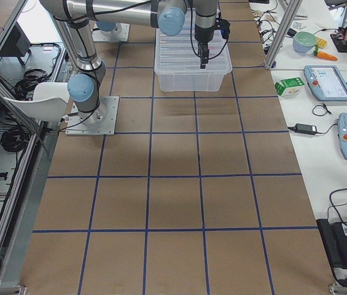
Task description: Place red block in blue tray from box
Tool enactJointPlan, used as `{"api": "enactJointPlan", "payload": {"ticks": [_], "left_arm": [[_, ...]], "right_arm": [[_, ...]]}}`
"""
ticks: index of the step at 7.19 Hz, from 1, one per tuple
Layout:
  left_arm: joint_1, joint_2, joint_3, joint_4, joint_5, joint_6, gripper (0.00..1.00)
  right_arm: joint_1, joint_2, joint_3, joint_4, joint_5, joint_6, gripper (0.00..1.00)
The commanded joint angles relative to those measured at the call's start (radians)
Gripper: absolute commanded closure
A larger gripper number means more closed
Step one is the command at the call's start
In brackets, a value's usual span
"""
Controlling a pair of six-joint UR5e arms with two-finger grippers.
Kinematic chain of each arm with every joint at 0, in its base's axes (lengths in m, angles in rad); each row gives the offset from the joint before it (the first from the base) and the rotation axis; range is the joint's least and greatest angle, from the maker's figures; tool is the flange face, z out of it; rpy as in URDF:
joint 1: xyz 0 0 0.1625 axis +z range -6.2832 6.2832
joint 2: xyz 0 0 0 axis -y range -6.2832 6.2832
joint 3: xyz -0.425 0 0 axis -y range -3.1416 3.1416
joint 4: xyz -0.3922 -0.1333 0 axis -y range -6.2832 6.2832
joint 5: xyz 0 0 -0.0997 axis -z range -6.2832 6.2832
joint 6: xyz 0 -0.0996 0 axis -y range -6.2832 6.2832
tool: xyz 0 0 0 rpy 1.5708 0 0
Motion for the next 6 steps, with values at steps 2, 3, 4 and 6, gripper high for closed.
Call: {"api": "enactJointPlan", "payload": {"ticks": [2,3,4,6], "left_arm": [[-0.072,0.072,-0.021,-0.061,0.012,-0.079,0.00],[-0.072,0.086,-0.024,-0.075,0.013,-0.074,0.00],[-0.072,0.088,-0.024,-0.076,0.013,-0.073,0.00],[-0.057,0.086,-0.024,-0.074,0.006,-0.066,0.00]], "right_arm": [[0.132,-0.024,-0.003,0.011,0.014,0.131,0.00],[0.167,-0.020,-0.005,0.006,0.017,0.142,0.00],[0.171,-0.021,-0.005,0.011,0.019,0.170,0.00],[0.169,-0.023,-0.006,0.036,0.016,0.171,0.00]]}}
